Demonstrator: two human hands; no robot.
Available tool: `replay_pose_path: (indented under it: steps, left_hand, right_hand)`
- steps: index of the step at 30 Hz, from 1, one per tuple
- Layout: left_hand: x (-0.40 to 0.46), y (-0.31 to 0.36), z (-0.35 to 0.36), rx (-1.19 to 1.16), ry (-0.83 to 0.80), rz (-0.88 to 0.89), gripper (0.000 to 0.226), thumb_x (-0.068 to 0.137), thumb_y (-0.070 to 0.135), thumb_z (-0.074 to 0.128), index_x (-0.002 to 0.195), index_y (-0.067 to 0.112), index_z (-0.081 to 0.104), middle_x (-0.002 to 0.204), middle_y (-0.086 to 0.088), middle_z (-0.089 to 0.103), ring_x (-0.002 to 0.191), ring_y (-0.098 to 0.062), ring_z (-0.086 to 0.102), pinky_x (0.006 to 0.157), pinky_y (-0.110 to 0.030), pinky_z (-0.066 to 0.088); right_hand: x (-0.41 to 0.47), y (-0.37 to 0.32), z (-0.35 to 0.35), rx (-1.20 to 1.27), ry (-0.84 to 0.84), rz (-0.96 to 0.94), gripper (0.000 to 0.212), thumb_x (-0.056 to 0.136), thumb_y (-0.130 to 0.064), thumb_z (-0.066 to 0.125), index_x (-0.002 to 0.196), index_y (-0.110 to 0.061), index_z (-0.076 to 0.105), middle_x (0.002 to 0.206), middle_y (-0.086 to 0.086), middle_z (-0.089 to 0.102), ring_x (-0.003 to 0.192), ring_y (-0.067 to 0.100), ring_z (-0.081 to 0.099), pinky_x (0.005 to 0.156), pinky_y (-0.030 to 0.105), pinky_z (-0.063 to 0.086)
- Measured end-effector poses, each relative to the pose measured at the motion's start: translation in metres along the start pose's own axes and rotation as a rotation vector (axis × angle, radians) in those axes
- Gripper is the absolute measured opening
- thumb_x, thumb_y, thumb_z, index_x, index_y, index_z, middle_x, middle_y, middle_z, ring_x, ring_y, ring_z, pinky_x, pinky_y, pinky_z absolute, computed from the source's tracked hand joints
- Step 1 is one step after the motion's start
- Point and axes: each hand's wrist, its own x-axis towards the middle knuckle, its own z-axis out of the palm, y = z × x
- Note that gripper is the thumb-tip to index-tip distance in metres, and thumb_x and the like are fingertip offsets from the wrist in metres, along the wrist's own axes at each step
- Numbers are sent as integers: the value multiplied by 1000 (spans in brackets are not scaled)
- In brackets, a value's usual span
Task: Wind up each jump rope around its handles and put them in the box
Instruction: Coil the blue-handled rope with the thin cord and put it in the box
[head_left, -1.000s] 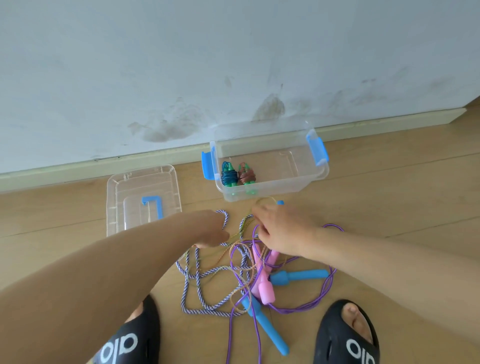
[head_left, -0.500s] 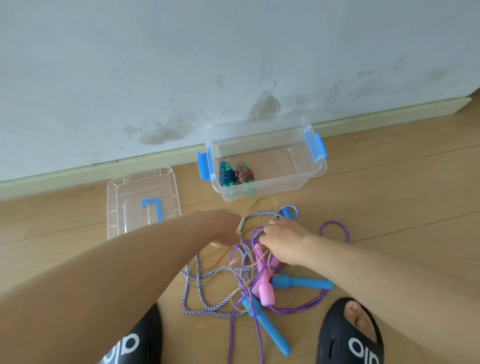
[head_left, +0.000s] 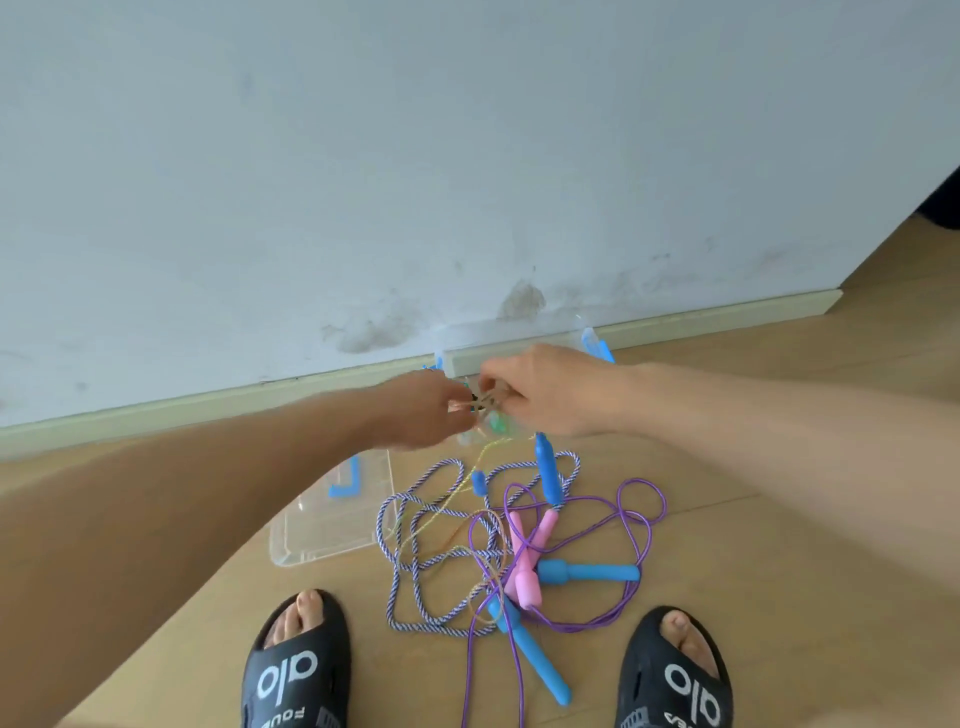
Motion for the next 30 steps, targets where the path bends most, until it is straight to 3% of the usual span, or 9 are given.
replay_pose_path:
  steps: [5, 9, 13, 17, 20, 23, 25, 27, 30]
  left_hand:
    - [-58, -4, -45, -61, 185, -2, 18, 96, 41, 53, 88, 31, 66, 118, -2, 51, 114, -23, 51, 102, -40, 40]
    - [-96, -4, -70, -261, 357, -25, 32, 97, 38, 51, 82, 13, 64, 108, -13, 59, 86, -29, 57, 76, -33, 44]
    - [-122, 2, -88, -424, 491, -9, 35, 98, 39, 47, 81, 11, 61, 93, -6, 52, 65, -21, 42, 60, -29, 36]
    - [-134, 2, -94, -558, 539, 37, 38, 93, 48, 48, 81, 16, 65, 93, -6, 60, 76, -18, 49, 77, -36, 49]
    - [-137, 9, -96, -698, 537, 127, 38, 98, 39, 49, 79, 10, 62, 81, 2, 71, 83, -20, 67, 96, -43, 53]
    - [-140, 29, -99, -829, 529, 224, 36, 101, 30, 49, 70, 11, 49, 64, 1, 52, 61, -21, 57, 78, -40, 60]
    - [-141, 41, -100, -821, 513, 260, 37, 101, 30, 48, 67, 14, 43, 61, 2, 41, 55, -19, 41, 59, -33, 51]
    - [-140, 49, -101, -799, 483, 283, 38, 101, 30, 48, 66, 17, 38, 59, 4, 35, 53, -17, 31, 49, -27, 35]
    - [-136, 52, -102, -763, 450, 320, 38, 98, 28, 53, 66, 16, 36, 56, 6, 34, 53, -17, 27, 47, -24, 26]
  right_hand:
    - [-32, -24, -39, -23, 10, 56, 19, 96, -20, 46, 105, -21, 63, 77, -12, 52, 82, 21, 57, 66, 31, 41]
    - [-52, -34, -52, 65, -13, 131, 11, 96, -22, 50, 95, -24, 61, 82, -14, 55, 85, 19, 56, 74, 31, 45]
    - [-63, -41, -52, 298, -88, 218, 10, 89, -16, 59, 98, -19, 63, 103, 7, 67, 63, 20, 56, 52, 25, 49]
    - [-70, -56, -54, 669, -45, 248, 27, 82, -1, 64, 108, -9, 58, 104, 16, 64, 66, 18, 61, 62, 30, 58]
    - [-72, -66, -54, 640, -100, 242, 41, 84, -20, 74, 120, -14, 54, 106, 6, 67, 86, 18, 70, 88, 40, 59]
    - [-67, -71, -50, 437, -37, 244, 83, 75, -54, 78, 142, -29, 37, 123, -5, 58, 112, 17, 61, 100, 38, 49]
    - [-58, -77, -46, 503, 69, 220, 103, 66, -65, 77, 150, -40, 22, 136, -7, 46, 121, 14, 55, 105, 38, 44]
    - [-47, -87, -44, 647, 187, 174, 97, 69, -62, 76, 148, -43, 24, 138, -7, 42, 122, 13, 54, 103, 37, 45]
    - [-38, -99, -48, 689, 312, 78, 45, 89, -46, 67, 128, -27, 55, 124, -8, 59, 113, 9, 61, 99, 34, 47]
